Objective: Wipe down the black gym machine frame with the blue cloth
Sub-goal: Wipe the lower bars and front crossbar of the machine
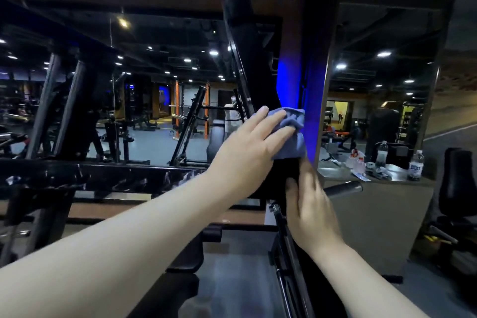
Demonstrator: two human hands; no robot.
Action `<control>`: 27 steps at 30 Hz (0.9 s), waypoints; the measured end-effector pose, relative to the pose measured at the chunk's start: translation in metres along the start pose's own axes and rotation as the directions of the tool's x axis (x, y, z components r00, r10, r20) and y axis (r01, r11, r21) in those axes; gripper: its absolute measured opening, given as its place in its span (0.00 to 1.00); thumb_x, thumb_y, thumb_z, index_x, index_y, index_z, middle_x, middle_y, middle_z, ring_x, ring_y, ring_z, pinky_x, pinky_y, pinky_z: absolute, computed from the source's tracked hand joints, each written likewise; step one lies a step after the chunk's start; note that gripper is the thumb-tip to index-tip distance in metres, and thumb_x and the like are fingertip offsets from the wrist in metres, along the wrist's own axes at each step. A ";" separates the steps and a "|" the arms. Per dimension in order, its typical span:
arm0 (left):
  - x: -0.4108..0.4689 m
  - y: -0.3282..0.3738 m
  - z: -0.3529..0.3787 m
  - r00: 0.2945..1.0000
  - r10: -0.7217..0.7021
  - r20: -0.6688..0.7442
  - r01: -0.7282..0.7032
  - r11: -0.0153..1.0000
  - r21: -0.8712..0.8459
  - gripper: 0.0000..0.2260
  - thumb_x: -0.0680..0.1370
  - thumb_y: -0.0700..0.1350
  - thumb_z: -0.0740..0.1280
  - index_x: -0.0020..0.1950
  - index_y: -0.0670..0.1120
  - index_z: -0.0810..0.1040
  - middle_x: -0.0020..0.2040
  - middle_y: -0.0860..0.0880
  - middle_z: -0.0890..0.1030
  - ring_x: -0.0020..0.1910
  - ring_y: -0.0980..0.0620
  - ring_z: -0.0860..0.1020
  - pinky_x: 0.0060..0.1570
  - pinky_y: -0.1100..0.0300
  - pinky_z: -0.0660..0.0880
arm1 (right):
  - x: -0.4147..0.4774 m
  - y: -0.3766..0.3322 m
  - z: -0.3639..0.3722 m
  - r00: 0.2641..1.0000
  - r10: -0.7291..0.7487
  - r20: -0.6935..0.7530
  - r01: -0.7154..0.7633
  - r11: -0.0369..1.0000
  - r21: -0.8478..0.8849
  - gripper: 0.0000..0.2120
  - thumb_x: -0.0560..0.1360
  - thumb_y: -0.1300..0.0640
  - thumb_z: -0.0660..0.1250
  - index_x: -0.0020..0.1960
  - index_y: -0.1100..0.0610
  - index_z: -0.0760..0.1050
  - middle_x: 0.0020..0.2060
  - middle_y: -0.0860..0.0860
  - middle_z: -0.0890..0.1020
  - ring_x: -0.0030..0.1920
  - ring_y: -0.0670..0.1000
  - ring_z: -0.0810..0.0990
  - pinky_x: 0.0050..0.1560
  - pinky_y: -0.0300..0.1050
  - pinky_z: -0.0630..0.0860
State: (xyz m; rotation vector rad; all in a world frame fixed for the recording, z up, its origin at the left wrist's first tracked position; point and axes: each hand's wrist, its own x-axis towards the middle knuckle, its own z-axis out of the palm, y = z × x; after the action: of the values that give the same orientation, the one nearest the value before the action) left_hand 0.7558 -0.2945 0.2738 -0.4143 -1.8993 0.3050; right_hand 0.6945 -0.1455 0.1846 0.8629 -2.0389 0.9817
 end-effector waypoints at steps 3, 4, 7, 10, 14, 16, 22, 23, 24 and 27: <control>0.000 -0.007 -0.018 0.921 -0.383 0.065 0.387 0.921 -0.055 0.26 0.72 0.34 0.67 0.70 0.45 0.76 0.71 0.43 0.74 0.65 0.37 0.72 0.53 0.41 0.78 | -0.005 0.001 -0.001 1.000 -0.005 0.019 0.006 1.000 -0.016 0.30 0.84 0.46 0.47 0.83 0.55 0.49 0.80 0.54 0.61 0.78 0.54 0.63 0.70 0.51 0.67; -0.001 -0.006 -0.022 0.867 -0.495 0.045 0.497 0.865 -0.060 0.25 0.74 0.36 0.66 0.71 0.47 0.74 0.71 0.45 0.73 0.63 0.38 0.74 0.46 0.44 0.78 | -0.006 0.000 -0.001 1.000 -0.011 0.005 0.011 1.000 -0.022 0.30 0.84 0.47 0.47 0.83 0.56 0.49 0.80 0.53 0.62 0.78 0.54 0.63 0.70 0.51 0.68; -0.013 0.021 -0.017 0.842 -0.540 -0.013 0.539 0.840 0.055 0.24 0.75 0.39 0.65 0.72 0.47 0.73 0.71 0.45 0.72 0.61 0.39 0.75 0.44 0.48 0.75 | -0.008 0.000 -0.003 1.000 -0.003 0.005 0.003 1.000 -0.016 0.30 0.83 0.52 0.49 0.83 0.55 0.48 0.80 0.52 0.62 0.77 0.54 0.64 0.69 0.53 0.69; -0.034 0.063 0.010 0.869 -0.495 0.007 0.493 0.867 0.076 0.23 0.76 0.43 0.60 0.72 0.46 0.75 0.71 0.42 0.73 0.63 0.39 0.75 0.53 0.47 0.74 | -0.010 0.005 -0.004 0.998 0.030 0.053 -0.031 1.000 0.007 0.32 0.82 0.53 0.54 0.83 0.51 0.47 0.81 0.49 0.59 0.77 0.53 0.63 0.67 0.49 0.67; -0.065 0.085 0.040 0.871 -0.482 -0.097 0.488 0.871 0.051 0.21 0.78 0.40 0.64 0.72 0.41 0.75 0.70 0.38 0.74 0.68 0.39 0.73 0.66 0.44 0.72 | -0.008 0.005 -0.004 0.995 0.078 0.068 -0.081 0.996 0.045 0.34 0.78 0.44 0.50 0.83 0.49 0.48 0.81 0.48 0.61 0.76 0.56 0.67 0.59 0.50 0.69; -0.079 0.077 0.043 0.872 -0.473 -0.125 0.485 0.869 0.095 0.21 0.77 0.39 0.67 0.71 0.41 0.76 0.69 0.39 0.75 0.67 0.39 0.73 0.67 0.44 0.72 | -0.008 0.004 -0.002 0.999 0.033 0.038 -0.034 0.999 0.030 0.32 0.81 0.48 0.50 0.83 0.51 0.49 0.81 0.51 0.61 0.77 0.57 0.66 0.63 0.54 0.71; -0.085 0.061 0.030 0.741 -0.664 -0.097 0.670 0.740 0.052 0.24 0.73 0.47 0.62 0.68 0.44 0.78 0.69 0.42 0.75 0.67 0.39 0.73 0.68 0.42 0.69 | -0.009 0.002 0.012 0.979 -0.174 -0.110 0.137 0.949 -0.286 0.28 0.83 0.53 0.53 0.82 0.57 0.58 0.81 0.56 0.59 0.70 0.58 0.74 0.58 0.56 0.77; -0.078 0.067 0.029 0.712 -0.699 -0.065 0.701 0.713 0.006 0.26 0.71 0.50 0.62 0.68 0.44 0.78 0.70 0.43 0.74 0.68 0.40 0.72 0.69 0.43 0.67 | -0.008 0.002 0.014 0.975 -0.197 -0.104 0.151 0.928 -0.340 0.28 0.82 0.54 0.55 0.81 0.58 0.58 0.81 0.57 0.58 0.71 0.58 0.74 0.59 0.56 0.77; -0.072 0.072 0.029 0.697 -0.715 -0.046 0.714 0.699 -0.035 0.27 0.71 0.51 0.62 0.68 0.44 0.77 0.71 0.44 0.74 0.69 0.41 0.71 0.71 0.45 0.65 | -0.009 0.002 0.016 0.977 -0.192 -0.094 0.145 0.919 -0.366 0.29 0.82 0.55 0.59 0.81 0.59 0.58 0.81 0.58 0.57 0.71 0.59 0.73 0.60 0.56 0.76; -0.075 0.069 0.031 0.750 -0.659 -0.061 0.657 0.752 -0.044 0.24 0.74 0.53 0.64 0.68 0.45 0.78 0.72 0.46 0.74 0.68 0.42 0.73 0.69 0.46 0.66 | -0.011 -0.001 0.018 0.982 -0.169 -0.088 0.125 0.921 -0.368 0.30 0.83 0.51 0.57 0.82 0.58 0.55 0.82 0.58 0.54 0.75 0.59 0.68 0.65 0.57 0.72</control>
State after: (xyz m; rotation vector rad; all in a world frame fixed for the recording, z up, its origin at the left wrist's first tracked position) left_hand 0.7608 -0.2643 0.1713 0.2529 -1.8493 -0.2057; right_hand 0.6954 -0.1579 0.1674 0.7278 -1.9380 0.5361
